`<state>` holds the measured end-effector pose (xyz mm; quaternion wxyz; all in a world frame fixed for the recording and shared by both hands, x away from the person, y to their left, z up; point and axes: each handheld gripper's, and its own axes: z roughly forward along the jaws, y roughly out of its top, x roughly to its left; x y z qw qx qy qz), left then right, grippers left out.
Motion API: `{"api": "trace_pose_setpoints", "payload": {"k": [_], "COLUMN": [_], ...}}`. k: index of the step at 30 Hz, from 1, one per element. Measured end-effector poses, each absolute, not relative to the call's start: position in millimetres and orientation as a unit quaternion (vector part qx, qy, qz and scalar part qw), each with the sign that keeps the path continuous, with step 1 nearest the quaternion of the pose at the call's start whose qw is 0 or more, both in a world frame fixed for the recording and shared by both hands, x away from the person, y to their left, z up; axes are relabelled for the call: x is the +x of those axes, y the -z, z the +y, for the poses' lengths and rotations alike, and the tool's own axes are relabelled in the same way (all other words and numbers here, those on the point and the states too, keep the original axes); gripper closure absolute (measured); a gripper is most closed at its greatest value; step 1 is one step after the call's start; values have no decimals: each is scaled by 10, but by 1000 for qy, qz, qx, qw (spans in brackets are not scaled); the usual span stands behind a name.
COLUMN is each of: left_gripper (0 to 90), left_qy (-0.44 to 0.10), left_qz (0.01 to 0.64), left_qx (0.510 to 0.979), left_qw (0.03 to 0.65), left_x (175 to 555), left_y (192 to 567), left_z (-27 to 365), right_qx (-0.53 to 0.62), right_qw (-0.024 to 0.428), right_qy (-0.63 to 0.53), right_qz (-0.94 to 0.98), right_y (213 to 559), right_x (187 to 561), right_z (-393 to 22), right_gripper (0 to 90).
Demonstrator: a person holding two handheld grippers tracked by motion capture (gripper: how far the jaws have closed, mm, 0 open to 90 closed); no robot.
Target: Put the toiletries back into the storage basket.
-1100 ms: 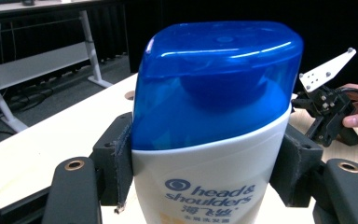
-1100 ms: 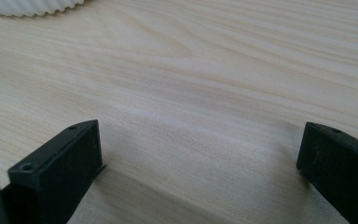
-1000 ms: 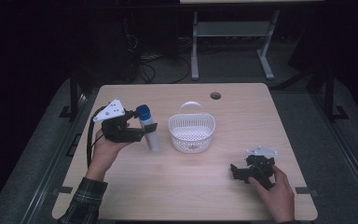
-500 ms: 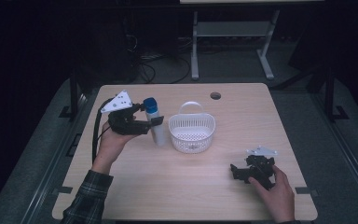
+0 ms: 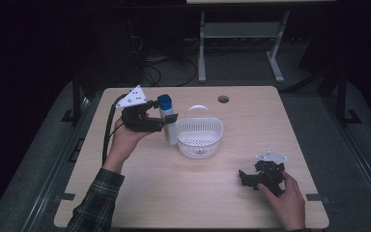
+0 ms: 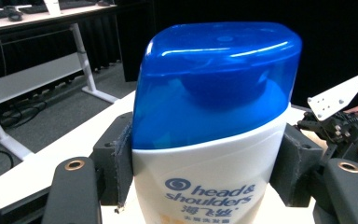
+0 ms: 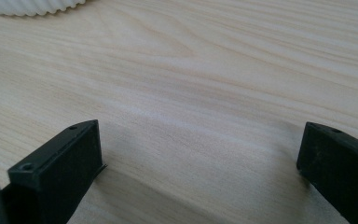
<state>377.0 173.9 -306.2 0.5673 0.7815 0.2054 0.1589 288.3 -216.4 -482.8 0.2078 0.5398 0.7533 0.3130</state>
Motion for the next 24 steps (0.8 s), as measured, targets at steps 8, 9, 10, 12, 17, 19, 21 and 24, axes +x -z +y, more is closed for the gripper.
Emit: {"api": "trace_pose_setpoints", "payload": {"k": [8,9,10,12,17,19,21,24], "left_gripper": [332,332,332,332,332,332,332,332], "left_qy": [-158,-157,-157,-155,-154,-153,-153,-154], "left_qz": [203,202,201,201,200,201,202,202], "left_qx": [780,780,779,777,775,775,775,774], "left_qw": [571,571,572,576,579,580,580,580], "left_x": [3842,3848,3856,3870,3907,3923,3938,3959], "left_y": [3042,3044,3046,3054,3079,3096,3114,3140], "left_z": [1634,1620,1608,1585,1528,1510,1495,1479], "right_qx": [540,540,540,540,540,540,540,540], "right_qw": [208,208,208,208,208,208,208,208], "right_qy": [-313,-313,-313,-313,-313,-313,-313,-313], "right_qz": [753,753,753,753,753,753,753,753], "right_y": [4828,4828,4828,4828,4828,4828,4828,4828], "right_x": [2883,2883,2883,2883,2883,2884,2884,2884], "right_z": [-2163,-2163,-2163,-2163,-2163,-2163,-2163,-2163], "right_gripper": [0,0,0,0,0,0,0,0]}}
